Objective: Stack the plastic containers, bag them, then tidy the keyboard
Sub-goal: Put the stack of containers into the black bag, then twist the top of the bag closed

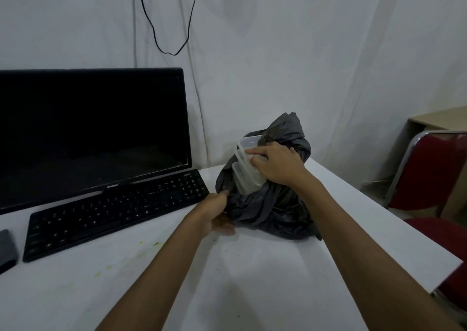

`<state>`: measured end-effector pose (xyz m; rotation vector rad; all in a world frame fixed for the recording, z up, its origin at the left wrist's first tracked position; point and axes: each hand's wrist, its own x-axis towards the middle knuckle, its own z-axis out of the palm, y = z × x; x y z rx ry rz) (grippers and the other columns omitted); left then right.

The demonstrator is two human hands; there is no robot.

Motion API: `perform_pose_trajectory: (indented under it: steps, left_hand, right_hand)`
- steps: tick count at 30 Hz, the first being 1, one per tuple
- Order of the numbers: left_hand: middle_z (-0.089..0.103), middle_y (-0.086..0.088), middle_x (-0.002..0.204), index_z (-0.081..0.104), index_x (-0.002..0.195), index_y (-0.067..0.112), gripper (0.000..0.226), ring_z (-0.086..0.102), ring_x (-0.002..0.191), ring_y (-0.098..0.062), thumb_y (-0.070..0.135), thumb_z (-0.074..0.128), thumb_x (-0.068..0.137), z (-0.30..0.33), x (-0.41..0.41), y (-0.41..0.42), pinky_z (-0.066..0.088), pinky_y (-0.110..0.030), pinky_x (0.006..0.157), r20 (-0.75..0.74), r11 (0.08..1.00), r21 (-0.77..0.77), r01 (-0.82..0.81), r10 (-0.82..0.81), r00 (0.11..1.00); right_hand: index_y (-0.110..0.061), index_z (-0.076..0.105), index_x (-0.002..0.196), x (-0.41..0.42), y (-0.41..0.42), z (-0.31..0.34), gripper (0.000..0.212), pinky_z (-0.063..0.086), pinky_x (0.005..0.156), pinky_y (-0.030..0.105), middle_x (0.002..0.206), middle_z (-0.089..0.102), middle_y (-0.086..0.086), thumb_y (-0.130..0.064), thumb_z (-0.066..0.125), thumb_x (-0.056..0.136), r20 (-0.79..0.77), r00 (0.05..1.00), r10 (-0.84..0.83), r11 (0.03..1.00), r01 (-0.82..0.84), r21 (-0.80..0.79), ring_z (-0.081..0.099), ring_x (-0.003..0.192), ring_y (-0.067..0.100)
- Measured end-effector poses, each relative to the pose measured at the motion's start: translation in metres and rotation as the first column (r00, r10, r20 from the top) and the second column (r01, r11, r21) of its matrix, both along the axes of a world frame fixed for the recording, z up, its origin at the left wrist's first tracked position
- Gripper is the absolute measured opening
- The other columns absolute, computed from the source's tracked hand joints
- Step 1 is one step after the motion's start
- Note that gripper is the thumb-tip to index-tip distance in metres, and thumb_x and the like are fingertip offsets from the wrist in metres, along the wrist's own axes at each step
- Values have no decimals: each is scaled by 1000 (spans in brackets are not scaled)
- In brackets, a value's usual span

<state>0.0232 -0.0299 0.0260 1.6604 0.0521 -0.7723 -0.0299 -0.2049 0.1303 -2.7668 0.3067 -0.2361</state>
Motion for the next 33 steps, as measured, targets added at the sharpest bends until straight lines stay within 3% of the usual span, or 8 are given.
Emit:
perform_pose_trajectory:
  steps: [7, 10, 13, 18, 23, 26, 29, 33]
  left_hand:
    - [72, -22, 128, 63, 135, 10, 31, 72, 113, -42, 26, 49, 112, -9, 1, 0, 59, -69, 91, -229, 933, -336, -127, 50, 972]
    - [69, -18, 134, 63, 139, 15, 31, 70, 116, -39, 24, 51, 111, -8, 1, 1, 60, -68, 90, -158, 925, -351, -142, 91, 983]
    - [74, -8, 126, 62, 143, 20, 35, 71, 111, -29, 24, 53, 109, 2, 1, -1, 66, -47, 83, -33, 936, -314, -162, 159, 987]
    - [78, -13, 117, 73, 128, 11, 28, 72, 100, -28, 20, 64, 104, 36, 8, 6, 61, -39, 79, 24, 886, -409, -219, 251, 968]
    - [76, -8, 102, 74, 125, 13, 27, 71, 81, -16, 6, 64, 102, 76, 12, 24, 56, -30, 67, 210, 830, -508, -231, 379, 901]
    - [75, -3, 99, 75, 127, 18, 35, 72, 80, -14, -1, 62, 101, 97, 7, 26, 56, -27, 63, 358, 848, -498, -183, 393, 847]
    - [76, 1, 112, 74, 131, 18, 36, 73, 96, -12, 2, 64, 100, 113, -4, 13, 61, -28, 77, 436, 868, -488, -92, 334, 836]
    - [72, 6, 131, 71, 138, 24, 35, 65, 125, -10, 25, 67, 103, 114, -17, -17, 50, -31, 114, 627, 957, -279, 83, 116, 770]
  right_hand:
    - [-60, 63, 137, -11, -5, -3, 69, 42, 115, 60, 144, 62, -12, -81, 38, 76, 25, 999, 25, 998, -27, 64, 54, 141, 22]
    - [-60, 66, 133, -17, -4, -4, 69, 44, 112, 60, 136, 65, -17, -80, 41, 72, 53, 997, 47, 994, -52, 97, 56, 136, 16]
    - [-60, 64, 134, -21, -1, -5, 70, 42, 113, 63, 138, 64, -17, -82, 40, 73, 57, 997, 50, 995, -54, 79, 54, 139, 17]
    - [-58, 64, 136, -19, 1, -6, 45, 37, 114, 68, 139, 64, -14, -71, 50, 95, 54, 998, 40, 998, -43, 47, 51, 141, 23]
    - [-43, 68, 127, -17, -2, -6, 49, 40, 108, 65, 116, 71, -13, -69, 32, 106, 8, 997, 78, 996, -79, 44, 58, 128, 26]
    - [-55, 42, 150, -22, -4, -6, 67, 31, 121, 66, 142, 65, -17, -85, 20, 94, 59, 996, 60, 966, -73, 249, 55, 141, 25]
    - [-49, 18, 165, -25, -3, -6, 76, 23, 130, 57, 159, 50, -14, -85, 19, 98, 125, 992, 10, 892, -65, 448, 44, 153, 22]
    - [-43, 33, 161, -36, -3, 1, 74, 39, 125, 45, 158, 53, -10, -82, 20, 100, 226, 972, -61, 716, -115, 688, 59, 138, 5]
